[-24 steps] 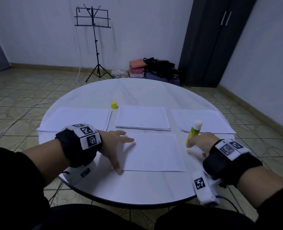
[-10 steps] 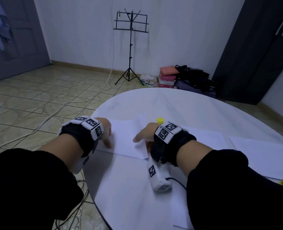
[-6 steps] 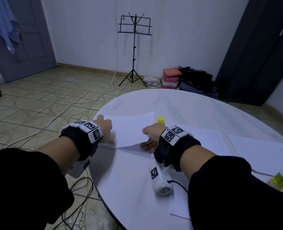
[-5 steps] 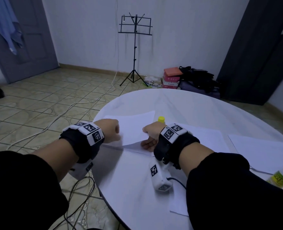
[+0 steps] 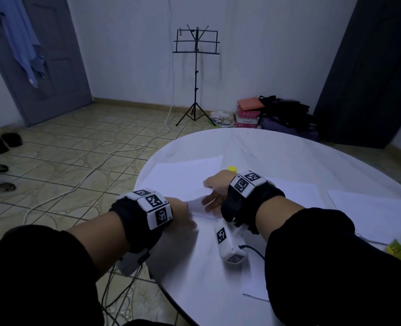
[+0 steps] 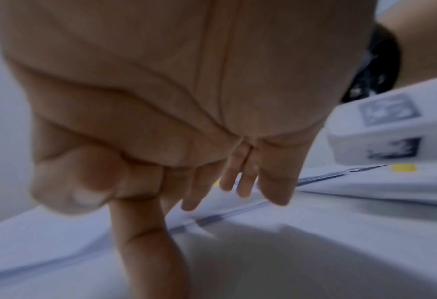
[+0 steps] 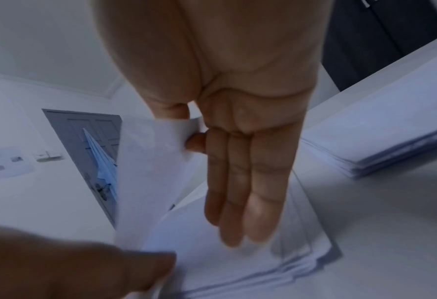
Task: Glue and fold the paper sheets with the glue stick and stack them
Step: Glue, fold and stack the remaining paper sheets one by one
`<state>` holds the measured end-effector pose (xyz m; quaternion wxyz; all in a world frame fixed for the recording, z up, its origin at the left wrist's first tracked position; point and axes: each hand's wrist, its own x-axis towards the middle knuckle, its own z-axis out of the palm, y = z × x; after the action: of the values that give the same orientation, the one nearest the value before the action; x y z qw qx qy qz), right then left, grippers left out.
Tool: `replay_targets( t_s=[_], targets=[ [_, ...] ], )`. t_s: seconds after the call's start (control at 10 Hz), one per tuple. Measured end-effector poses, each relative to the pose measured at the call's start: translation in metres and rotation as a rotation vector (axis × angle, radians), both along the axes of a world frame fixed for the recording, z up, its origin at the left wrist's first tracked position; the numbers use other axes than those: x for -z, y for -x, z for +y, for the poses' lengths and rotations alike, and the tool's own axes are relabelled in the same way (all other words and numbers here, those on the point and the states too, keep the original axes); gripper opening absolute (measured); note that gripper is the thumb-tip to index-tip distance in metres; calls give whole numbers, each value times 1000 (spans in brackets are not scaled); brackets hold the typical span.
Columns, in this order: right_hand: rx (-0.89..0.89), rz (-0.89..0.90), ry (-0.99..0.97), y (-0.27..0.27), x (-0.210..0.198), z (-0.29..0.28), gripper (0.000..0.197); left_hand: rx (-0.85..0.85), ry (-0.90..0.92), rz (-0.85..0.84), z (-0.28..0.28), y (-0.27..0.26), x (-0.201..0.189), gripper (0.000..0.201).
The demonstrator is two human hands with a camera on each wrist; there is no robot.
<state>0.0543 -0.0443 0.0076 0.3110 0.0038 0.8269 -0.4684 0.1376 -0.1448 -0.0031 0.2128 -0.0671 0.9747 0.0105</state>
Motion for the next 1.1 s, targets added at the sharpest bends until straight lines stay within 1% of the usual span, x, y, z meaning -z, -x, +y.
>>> replay_targets(
  t_s=[0.1,0.2,0.3,0.4,0.5,0.6,0.7,0.8,0.9,1.0,1.1],
  targets=[
    [51,-15,89,0,-8,6,13,-9,26,-13,3,-3,-6,46],
    [169,51,160,-4,-25,23,15,-49,16,20,2,9,-2,48],
    [190,70,190,-11,-33,48,25,-133,-109,126,2,12,-4,53],
    [215,93,181,-20,-35,79,25,-187,-134,119,-3,12,-11,59],
    [252,131,220,-32,-32,110,28,-308,-277,169,-8,12,-15,60],
    [318,138,269,-42,-26,141,50,-439,-725,311,-3,13,-23,43],
    [345,166,266,-58,-22,171,39,-619,-1327,334,7,5,-29,34],
    [359,161,261,-75,-14,199,32,-477,-1468,299,28,-6,-26,38],
    [392,140,237,-90,-4,225,36,-253,-1284,215,53,-18,-19,44],
    [366,113,197,-105,1,248,28,-199,-1137,145,68,-24,-9,25],
    [317,74,147,-115,3,266,26,-135,-1008,84,76,-26,-2,22]
  ],
)
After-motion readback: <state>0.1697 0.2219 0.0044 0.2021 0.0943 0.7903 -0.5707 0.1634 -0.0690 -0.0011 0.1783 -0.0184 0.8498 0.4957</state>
